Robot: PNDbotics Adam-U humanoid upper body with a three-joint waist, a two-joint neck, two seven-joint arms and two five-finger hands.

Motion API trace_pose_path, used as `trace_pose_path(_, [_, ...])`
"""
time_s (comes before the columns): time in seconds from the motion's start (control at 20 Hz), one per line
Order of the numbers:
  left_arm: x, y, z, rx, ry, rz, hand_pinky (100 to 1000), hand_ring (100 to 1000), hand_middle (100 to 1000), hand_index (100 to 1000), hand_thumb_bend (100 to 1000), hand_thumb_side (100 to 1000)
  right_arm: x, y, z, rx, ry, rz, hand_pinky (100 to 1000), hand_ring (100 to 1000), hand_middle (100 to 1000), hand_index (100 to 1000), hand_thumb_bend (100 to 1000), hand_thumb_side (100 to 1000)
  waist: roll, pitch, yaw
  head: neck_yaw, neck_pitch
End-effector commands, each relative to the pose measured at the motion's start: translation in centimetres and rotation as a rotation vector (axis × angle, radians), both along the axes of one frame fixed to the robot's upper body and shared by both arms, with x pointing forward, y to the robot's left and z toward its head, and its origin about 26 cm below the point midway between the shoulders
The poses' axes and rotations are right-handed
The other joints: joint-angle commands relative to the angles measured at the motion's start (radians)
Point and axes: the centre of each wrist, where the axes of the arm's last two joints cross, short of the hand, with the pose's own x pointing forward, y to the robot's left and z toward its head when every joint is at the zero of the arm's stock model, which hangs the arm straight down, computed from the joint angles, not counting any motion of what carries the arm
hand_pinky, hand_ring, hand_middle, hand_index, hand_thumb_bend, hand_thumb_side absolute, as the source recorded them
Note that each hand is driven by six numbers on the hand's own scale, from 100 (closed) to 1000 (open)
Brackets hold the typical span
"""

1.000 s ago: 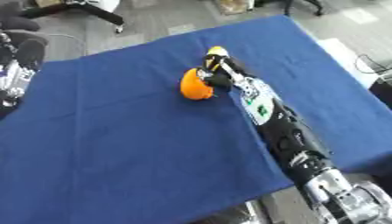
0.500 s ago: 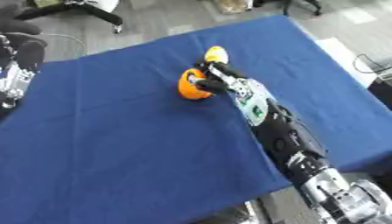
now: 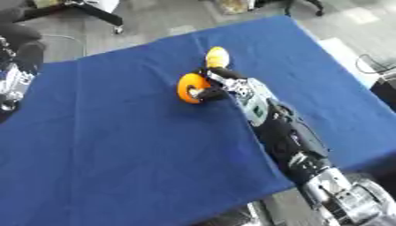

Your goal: Pick up the objects with one hand, pass them to the other hand, and then place them into the box on the other side of the table.

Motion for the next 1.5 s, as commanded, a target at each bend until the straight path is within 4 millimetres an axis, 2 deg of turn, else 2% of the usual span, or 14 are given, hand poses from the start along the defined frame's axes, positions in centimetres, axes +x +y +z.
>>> trace_pose_path(0.05, [-0.3,-0.2,0.6,-0.007,-0.023,-0.009,706,629,606,854,457,608,0.1,-0.2,0.3,-0.048,0.009,0.005,808,702,553,880,100,100,0.001,0.004,0.002,-0.002,-0.003])
trace_pose_path(0.25, [-0.3,-0.1,0.5,-0.008,-0.019,-0.007,706,625,601,854,454,610,0.1,-0.6,1.0,-0.038,-0.052,-0.028,750,566,335,711,100,100,0.000,0.003,0.000,-0.001,-0.003])
trace_pose_path(0.4, [-0.3,-0.1,0.5,-0.010,-0.018,-0.006,705,622,598,854,451,611,0.1,-0.9,2.0,-0.022,-0.124,-0.068,691,471,100,388,100,100,0.000,0.003,-0.001,0.000,-0.003])
trace_pose_path(0.6, [-0.3,-0.1,0.5,-0.012,-0.018,-0.006,706,620,596,854,448,612,-0.1,-1.2,3.4,0.042,-0.217,-0.115,596,341,100,168,100,155,0.001,0.003,-0.004,0.001,-0.003])
trace_pose_path(0.65, [-0.3,-0.1,0.5,-0.013,-0.018,-0.006,706,619,596,854,434,618,-0.1,-1.3,3.8,0.063,-0.241,-0.127,582,324,100,154,100,100,0.001,0.003,-0.004,0.001,-0.003])
trace_pose_path(0.9, [-0.3,0.2,0.3,-0.024,-0.007,0.017,702,615,594,854,419,625,-0.8,-1.5,6.3,0.184,-0.371,-0.167,517,265,100,114,100,100,0.001,0.002,-0.008,0.005,-0.003])
trace_pose_path(0.95, [-0.3,0.2,0.3,-0.027,-0.002,0.024,698,612,592,853,359,594,-0.9,-1.4,6.7,0.205,-0.396,-0.170,512,262,100,113,100,253,0.000,0.002,-0.008,0.007,-0.003])
trace_pose_path(1.0, [-0.3,0.3,0.2,-0.033,0.008,0.034,693,608,593,851,385,634,-1.1,-1.3,7.2,0.227,-0.420,-0.171,508,261,100,112,100,100,0.000,0.002,-0.008,0.009,-0.003])
trace_pose_path(1.2, [0.3,0.0,-1.2,-0.056,0.084,0.059,688,605,596,851,328,657,-2.1,-0.6,8.8,0.331,-0.513,-0.176,501,260,100,111,100,100,0.000,0.001,-0.011,0.020,-0.003])
trace_pose_path(1.25, [0.6,-0.1,-1.7,-0.061,0.106,0.066,688,604,596,851,317,659,-2.4,-0.4,9.1,0.361,-0.532,-0.176,499,260,100,111,100,247,-0.001,0.001,-0.011,0.023,-0.003])
trace_pose_path(1.3, [0.8,-0.2,-2.3,-0.068,0.128,0.077,686,603,598,851,295,658,-2.7,-0.1,9.4,0.389,-0.550,-0.176,498,260,100,111,100,100,-0.002,0.001,-0.012,0.026,-0.003])
trace_pose_path(1.4, [1.4,-0.5,-3.3,-0.069,0.160,0.099,689,606,609,853,272,641,-3.2,0.5,10.0,0.448,-0.584,-0.173,493,260,100,111,100,100,-0.003,0.001,-0.012,0.032,-0.003])
trace_pose_path(1.45, [1.6,-0.8,-3.8,-0.062,0.169,0.102,690,609,614,854,377,527,-3.4,0.9,10.3,0.480,-0.601,-0.167,493,262,100,111,100,217,-0.004,0.001,-0.012,0.035,-0.003])
trace_pose_path(1.5, [1.7,-1.2,-4.3,-0.052,0.175,0.097,691,610,618,854,282,624,-3.7,1.4,10.6,0.511,-0.616,-0.159,492,263,100,112,100,111,-0.005,0.001,-0.012,0.038,-0.003])
